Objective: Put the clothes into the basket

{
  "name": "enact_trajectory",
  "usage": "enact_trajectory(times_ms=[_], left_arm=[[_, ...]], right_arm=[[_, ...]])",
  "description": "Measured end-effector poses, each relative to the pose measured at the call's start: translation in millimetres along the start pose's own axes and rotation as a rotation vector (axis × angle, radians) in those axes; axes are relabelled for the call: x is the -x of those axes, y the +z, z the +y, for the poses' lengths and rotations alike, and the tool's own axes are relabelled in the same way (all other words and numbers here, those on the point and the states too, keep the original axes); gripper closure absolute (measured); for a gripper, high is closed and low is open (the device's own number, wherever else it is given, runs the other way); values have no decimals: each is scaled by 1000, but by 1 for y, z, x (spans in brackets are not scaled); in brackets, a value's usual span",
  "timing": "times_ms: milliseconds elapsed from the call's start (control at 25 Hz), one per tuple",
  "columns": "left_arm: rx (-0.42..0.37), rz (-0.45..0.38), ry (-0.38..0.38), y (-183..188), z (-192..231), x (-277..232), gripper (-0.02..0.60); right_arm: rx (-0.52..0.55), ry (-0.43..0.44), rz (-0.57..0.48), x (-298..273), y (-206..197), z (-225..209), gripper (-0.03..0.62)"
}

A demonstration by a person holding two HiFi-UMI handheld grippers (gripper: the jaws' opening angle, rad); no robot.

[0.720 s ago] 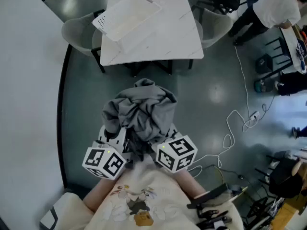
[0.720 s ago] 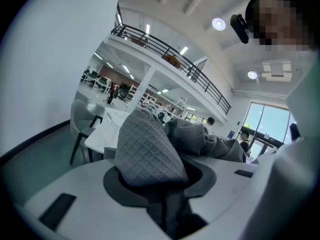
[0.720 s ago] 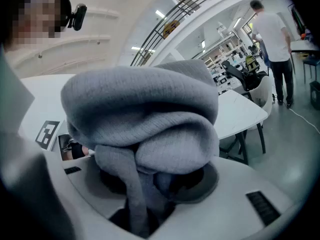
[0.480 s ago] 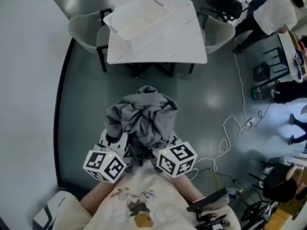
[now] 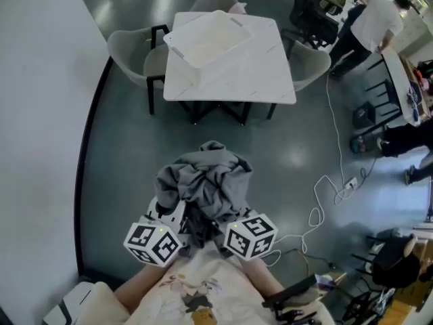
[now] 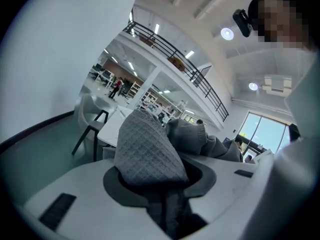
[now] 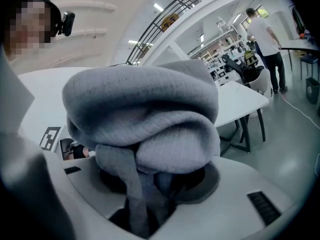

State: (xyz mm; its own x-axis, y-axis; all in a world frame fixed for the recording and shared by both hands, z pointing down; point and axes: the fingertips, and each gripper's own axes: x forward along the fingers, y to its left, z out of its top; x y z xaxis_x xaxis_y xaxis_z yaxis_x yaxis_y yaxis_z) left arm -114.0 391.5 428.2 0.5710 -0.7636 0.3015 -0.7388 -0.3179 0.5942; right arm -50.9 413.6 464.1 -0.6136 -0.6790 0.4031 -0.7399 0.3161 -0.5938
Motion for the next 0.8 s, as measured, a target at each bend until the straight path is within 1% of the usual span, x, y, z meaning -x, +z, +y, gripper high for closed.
enact_trajectory(times_ms=[160,280,360,640,800], left_arm=[[-4,7,-11,-4,12,14,433],[9,21,-10,-13,20,33,434],[20,24,-11,-13,25,40,434],[60,-4,-17,-8,30,59,433],[72,-23,-35,0,24,58,433]], right_arm=[[-2,-2,-9,-6,-14,12,405],[-13,-9,9,-4,-33,24,405],[-19,-11,14,-6,-38,30,405],[-8,-8,37,-7,-42,48,404],[-28,-3,43,-4,-32,52,404]])
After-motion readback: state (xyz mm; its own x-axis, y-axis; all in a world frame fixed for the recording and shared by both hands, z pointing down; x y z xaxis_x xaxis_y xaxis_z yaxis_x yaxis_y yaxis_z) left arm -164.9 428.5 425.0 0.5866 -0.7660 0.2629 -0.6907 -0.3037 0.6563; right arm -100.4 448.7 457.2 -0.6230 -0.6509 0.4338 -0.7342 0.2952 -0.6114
